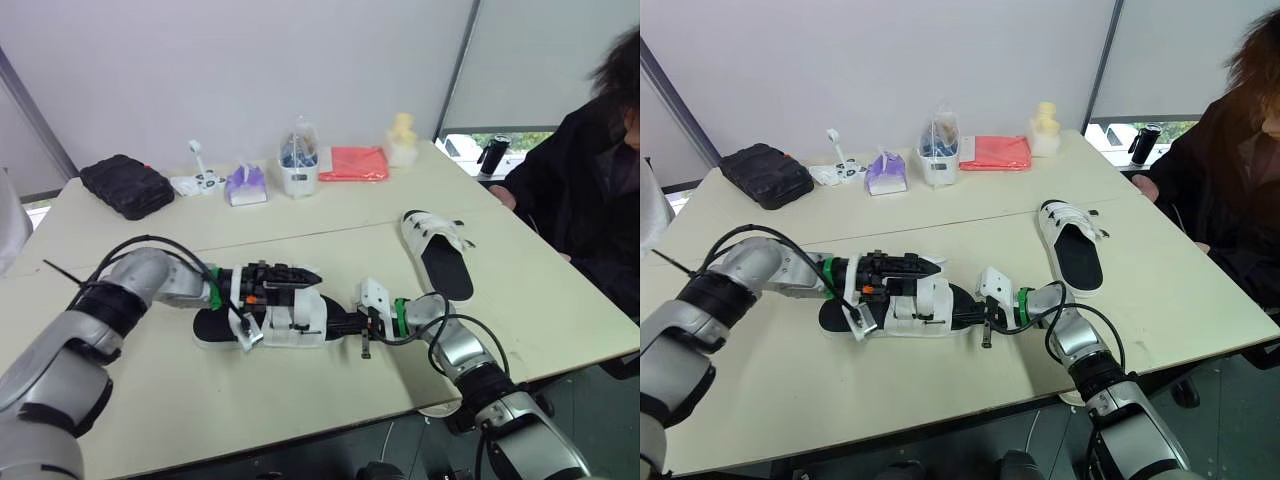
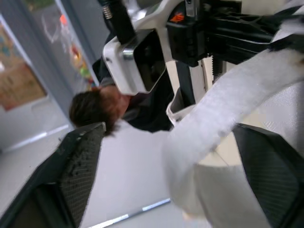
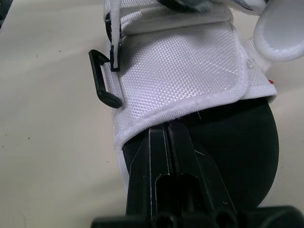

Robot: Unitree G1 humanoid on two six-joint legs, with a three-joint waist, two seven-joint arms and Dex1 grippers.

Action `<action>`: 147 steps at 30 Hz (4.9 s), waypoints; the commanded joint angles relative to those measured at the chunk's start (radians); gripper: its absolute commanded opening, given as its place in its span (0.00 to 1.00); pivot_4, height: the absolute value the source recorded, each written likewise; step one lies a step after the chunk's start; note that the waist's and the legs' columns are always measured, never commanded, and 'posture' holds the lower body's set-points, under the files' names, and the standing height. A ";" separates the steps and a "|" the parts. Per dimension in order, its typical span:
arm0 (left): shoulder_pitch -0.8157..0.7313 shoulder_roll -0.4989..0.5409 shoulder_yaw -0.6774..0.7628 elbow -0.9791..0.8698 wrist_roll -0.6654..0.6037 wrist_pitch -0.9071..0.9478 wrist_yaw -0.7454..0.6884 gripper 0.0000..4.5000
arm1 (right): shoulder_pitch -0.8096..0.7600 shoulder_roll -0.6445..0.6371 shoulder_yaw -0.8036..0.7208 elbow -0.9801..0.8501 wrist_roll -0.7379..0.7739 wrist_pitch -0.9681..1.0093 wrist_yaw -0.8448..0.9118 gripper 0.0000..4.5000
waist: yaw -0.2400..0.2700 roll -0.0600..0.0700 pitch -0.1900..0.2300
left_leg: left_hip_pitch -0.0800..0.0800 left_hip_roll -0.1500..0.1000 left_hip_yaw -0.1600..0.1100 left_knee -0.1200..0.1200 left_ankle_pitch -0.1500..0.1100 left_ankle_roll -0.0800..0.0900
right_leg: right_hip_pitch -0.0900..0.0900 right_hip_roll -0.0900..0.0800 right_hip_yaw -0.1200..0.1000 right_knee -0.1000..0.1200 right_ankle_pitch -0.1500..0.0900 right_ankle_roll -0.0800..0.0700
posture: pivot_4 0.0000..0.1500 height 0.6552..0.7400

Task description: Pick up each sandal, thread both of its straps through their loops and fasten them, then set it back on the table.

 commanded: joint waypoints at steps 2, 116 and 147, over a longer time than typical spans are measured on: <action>0.048 0.088 0.082 -0.059 -0.125 -0.037 -0.019 0.98 | 0.015 0.008 0.050 0.126 -0.087 0.010 -0.018 0.00 | 0.001 -0.001 -0.001 | 0.001 0.000 0.000 0.000 0.000 0.000 | 0.000 0.000 0.000 0.001 0.000 0.000 | 1.00 1.00; 0.367 -0.359 0.499 -0.431 -1.989 2.089 -1.723 0.01 | 0.011 0.048 0.065 0.203 -0.128 -0.034 -0.039 0.00 | -0.024 -0.004 -0.010 | 0.012 0.003 -0.003 -0.005 -0.001 -0.002 | 0.014 0.003 0.001 -0.010 -0.003 -0.005 | 1.00 1.00; 0.391 -0.294 0.378 -0.439 -1.729 1.773 -1.798 0.13 | 0.006 0.065 0.063 0.227 -0.132 -0.042 -0.054 0.00 | -0.028 0.000 -0.013 | 0.013 0.004 -0.003 -0.009 -0.001 -0.002 | 0.013 0.002 0.001 -0.012 -0.003 -0.005 | 1.00 1.00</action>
